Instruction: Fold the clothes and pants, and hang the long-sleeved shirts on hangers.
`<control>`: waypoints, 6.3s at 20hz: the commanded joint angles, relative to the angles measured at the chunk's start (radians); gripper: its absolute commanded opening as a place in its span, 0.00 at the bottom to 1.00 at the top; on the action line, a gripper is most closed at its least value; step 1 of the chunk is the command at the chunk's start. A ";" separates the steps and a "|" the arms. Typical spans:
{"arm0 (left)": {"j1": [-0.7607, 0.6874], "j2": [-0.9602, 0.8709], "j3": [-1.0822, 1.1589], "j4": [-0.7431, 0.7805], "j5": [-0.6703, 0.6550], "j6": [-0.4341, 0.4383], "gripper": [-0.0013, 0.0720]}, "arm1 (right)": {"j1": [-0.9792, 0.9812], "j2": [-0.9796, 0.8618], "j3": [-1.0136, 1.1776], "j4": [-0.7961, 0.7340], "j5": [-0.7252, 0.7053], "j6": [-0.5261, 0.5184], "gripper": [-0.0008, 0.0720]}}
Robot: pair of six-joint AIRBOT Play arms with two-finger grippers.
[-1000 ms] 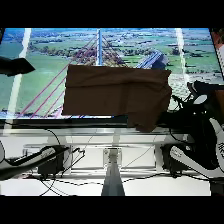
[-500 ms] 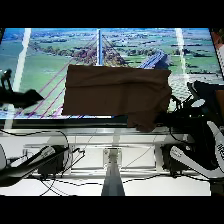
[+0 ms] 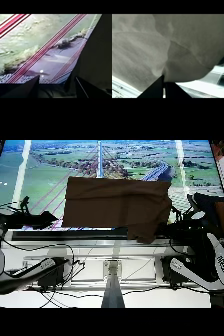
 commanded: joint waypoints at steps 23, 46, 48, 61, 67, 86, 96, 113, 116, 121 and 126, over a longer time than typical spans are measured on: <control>-0.245 -0.113 0.323 -0.589 0.182 0.191 0.03 | 0.100 0.095 0.370 0.498 -0.384 0.008 0.03; -0.245 -0.453 0.621 -0.114 0.107 -0.019 0.97 | 0.241 -0.299 0.578 0.344 -0.573 0.104 0.87; -0.256 -0.532 0.678 -0.196 0.004 0.072 0.97 | 0.241 -0.299 0.578 0.345 -0.567 0.104 0.87; -0.403 -0.441 0.764 -0.308 -0.055 0.199 0.03 | 0.563 -0.318 0.760 0.311 -0.755 -0.045 0.03; -0.398 -0.071 0.764 -0.308 -0.148 0.151 0.03 | 0.859 -0.545 0.923 0.310 -0.735 0.111 0.03; -0.907 -0.325 0.763 -0.512 0.221 0.152 0.03 | 0.555 -0.541 1.369 -0.364 -0.060 0.288 0.03; -0.995 -0.421 0.763 -0.562 0.349 0.156 0.98 | 0.178 -0.591 1.248 -0.157 0.127 0.270 0.80; -0.482 -0.339 0.763 -0.560 -0.069 0.164 0.69 | 0.613 -0.763 1.043 0.234 -0.248 0.154 0.45; -0.427 -0.314 0.764 -0.543 -0.184 0.176 0.03 | 0.627 -0.747 1.068 0.223 -0.236 0.143 0.03; -0.358 -0.171 0.764 -0.181 -0.215 0.197 0.03 | 0.553 -0.561 1.165 0.042 -0.186 0.222 0.03; -0.365 -0.001 0.764 0.190 -0.193 0.051 0.03 | 0.369 -0.237 1.207 -0.211 -0.076 0.428 0.03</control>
